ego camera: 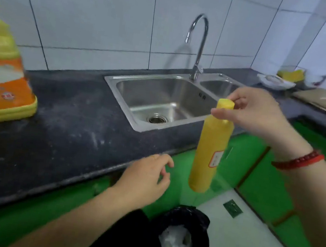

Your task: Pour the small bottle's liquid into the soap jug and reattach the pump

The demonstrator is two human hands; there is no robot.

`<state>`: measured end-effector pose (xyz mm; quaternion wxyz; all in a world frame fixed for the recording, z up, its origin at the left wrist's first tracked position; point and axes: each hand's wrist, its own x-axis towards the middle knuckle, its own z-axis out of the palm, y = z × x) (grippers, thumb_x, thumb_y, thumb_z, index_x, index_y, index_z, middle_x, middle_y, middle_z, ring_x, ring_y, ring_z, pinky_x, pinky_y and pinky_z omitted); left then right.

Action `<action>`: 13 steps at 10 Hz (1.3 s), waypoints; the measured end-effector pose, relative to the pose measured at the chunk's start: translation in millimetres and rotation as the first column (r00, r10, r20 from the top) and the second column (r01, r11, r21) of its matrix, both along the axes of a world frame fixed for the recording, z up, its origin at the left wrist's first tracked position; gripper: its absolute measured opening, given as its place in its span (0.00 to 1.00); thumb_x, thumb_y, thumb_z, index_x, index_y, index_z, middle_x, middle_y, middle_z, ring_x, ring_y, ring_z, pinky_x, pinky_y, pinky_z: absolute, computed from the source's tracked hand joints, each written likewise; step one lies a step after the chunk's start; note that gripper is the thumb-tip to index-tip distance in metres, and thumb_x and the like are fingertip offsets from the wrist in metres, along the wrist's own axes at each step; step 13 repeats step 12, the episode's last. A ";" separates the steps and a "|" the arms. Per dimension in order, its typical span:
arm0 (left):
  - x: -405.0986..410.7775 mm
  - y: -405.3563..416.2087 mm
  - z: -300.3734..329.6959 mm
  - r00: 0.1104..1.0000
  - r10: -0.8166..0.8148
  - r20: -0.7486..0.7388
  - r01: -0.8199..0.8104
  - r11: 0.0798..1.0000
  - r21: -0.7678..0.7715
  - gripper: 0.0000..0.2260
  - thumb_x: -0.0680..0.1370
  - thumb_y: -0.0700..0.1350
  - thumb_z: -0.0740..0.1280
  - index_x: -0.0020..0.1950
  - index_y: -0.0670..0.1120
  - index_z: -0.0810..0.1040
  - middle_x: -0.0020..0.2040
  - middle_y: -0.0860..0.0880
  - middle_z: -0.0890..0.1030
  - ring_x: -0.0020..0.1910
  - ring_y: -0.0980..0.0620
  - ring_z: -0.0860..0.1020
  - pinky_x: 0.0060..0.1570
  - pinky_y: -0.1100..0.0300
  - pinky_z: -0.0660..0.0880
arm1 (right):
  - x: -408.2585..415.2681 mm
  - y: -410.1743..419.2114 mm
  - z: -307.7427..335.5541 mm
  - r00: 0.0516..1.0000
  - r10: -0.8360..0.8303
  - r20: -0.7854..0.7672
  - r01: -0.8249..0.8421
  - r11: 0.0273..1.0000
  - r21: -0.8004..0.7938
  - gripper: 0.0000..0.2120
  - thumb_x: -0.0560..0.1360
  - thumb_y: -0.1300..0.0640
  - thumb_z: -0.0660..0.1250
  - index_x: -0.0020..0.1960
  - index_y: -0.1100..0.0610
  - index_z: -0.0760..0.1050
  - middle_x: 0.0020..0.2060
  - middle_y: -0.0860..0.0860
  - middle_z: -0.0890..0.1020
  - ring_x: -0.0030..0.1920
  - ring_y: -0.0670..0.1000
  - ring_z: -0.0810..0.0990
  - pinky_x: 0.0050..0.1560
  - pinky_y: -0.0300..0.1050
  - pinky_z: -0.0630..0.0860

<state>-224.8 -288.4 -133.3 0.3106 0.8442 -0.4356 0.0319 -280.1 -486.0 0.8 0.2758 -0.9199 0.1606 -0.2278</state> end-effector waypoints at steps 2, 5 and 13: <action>-7.9 -27.0 -75.3 0.979 0.032 -0.200 0.009 0.980 0.199 0.09 0.75 0.45 0.60 0.54 0.53 0.72 0.36 0.59 0.71 0.39 0.55 0.73 0.39 0.59 0.67 | -14.8 -41.3 -134.5 0.974 -0.037 -0.222 0.044 0.999 0.029 0.13 0.63 0.47 0.75 0.35 0.50 0.71 0.32 0.45 0.75 0.33 0.45 0.73 0.31 0.41 0.64; -23.1 -52.7 -165.0 0.907 0.094 -0.410 0.052 0.942 0.330 0.12 0.75 0.44 0.62 0.58 0.50 0.72 0.40 0.55 0.72 0.36 0.57 0.71 0.40 0.61 0.69 | -18.3 -74.4 -340.3 0.839 -0.091 -0.536 0.184 0.975 0.123 0.16 0.68 0.50 0.72 0.48 0.58 0.73 0.40 0.55 0.79 0.41 0.56 0.78 0.38 0.46 0.74; -10.7 -61.6 -209.6 0.840 0.299 -0.454 -0.117 0.915 0.385 0.12 0.74 0.44 0.62 0.57 0.53 0.72 0.47 0.52 0.72 0.41 0.55 0.73 0.40 0.63 0.70 | 20.7 -65.0 -546.5 0.579 -0.086 -0.811 0.507 0.817 0.275 0.16 0.74 0.61 0.59 0.60 0.64 0.74 0.59 0.63 0.75 0.55 0.62 0.76 0.59 0.50 0.71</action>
